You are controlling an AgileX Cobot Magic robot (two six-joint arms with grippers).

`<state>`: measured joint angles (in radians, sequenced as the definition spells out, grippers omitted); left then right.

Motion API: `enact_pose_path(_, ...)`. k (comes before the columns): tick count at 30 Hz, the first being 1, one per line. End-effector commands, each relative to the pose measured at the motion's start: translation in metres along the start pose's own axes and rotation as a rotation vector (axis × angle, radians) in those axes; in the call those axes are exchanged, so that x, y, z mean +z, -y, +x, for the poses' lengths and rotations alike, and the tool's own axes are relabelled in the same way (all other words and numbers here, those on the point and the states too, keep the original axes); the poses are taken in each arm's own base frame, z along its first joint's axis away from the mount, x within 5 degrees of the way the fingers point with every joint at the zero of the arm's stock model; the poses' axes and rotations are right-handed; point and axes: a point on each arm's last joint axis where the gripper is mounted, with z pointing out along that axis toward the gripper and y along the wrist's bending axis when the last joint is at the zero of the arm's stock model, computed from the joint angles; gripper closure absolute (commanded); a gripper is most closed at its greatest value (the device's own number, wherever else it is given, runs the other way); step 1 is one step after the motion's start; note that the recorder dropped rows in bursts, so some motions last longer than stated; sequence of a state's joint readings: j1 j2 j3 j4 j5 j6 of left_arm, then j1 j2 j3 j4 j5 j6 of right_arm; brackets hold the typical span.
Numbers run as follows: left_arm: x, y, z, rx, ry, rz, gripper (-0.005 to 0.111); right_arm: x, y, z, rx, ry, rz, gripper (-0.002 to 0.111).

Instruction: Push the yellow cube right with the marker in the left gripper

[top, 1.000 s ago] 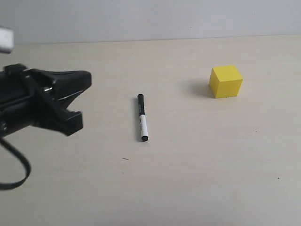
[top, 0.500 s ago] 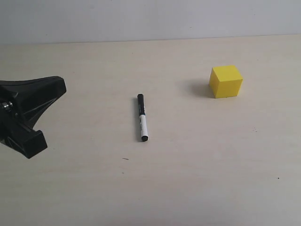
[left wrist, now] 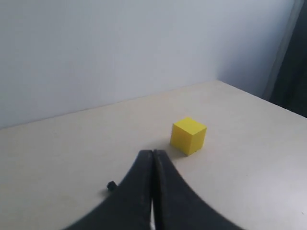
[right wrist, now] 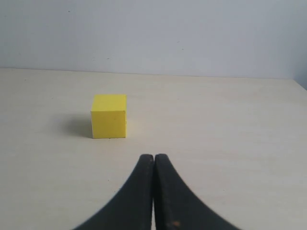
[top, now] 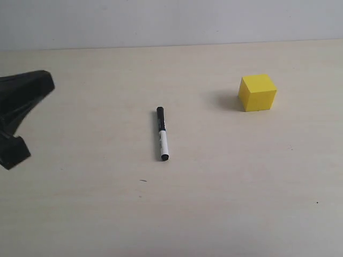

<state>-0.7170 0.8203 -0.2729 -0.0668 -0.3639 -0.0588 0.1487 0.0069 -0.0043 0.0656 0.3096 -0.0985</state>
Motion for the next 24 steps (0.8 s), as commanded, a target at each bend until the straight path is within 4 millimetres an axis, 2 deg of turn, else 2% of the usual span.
enact_pose_path(1, -0.023, -0.021, -0.005, -0.001, -0.010, -0.151, 0.107, 0.000, 0.000, 0.000, -0.006, 0.014, 0.006, 0.108)
enact_pose_path(5, -0.054, -0.042, -0.004, -0.031, -0.009, -0.362, 0.107, 0.000, 0.000, 0.000, -0.006, 0.014, 0.006, 0.108)
enact_pose_path(8, -0.073, -0.047, 0.001, -0.033, 0.059, -0.471, 0.107, 0.000, 0.000, 0.000, -0.006, 0.014, 0.006, 0.108)
enact_pose_path(12, -0.097, -0.048, 0.021, -0.023, 0.134, -0.610, 0.107, 0.000, 0.000, 0.000, -0.006, 0.014, 0.006, 0.108)
enact_pose_path(18, -0.108, -0.045, 0.044, -0.010, 0.161, -0.646, 0.107, 0.000, 0.000, 0.000, -0.006, 0.014, 0.006, 0.108)
enact_pose_path(24, -0.109, -0.044, 0.055, -0.011, 0.152, -0.645, 0.107, 0.000, 0.000, 0.000, -0.006, 0.014, 0.006, 0.108)
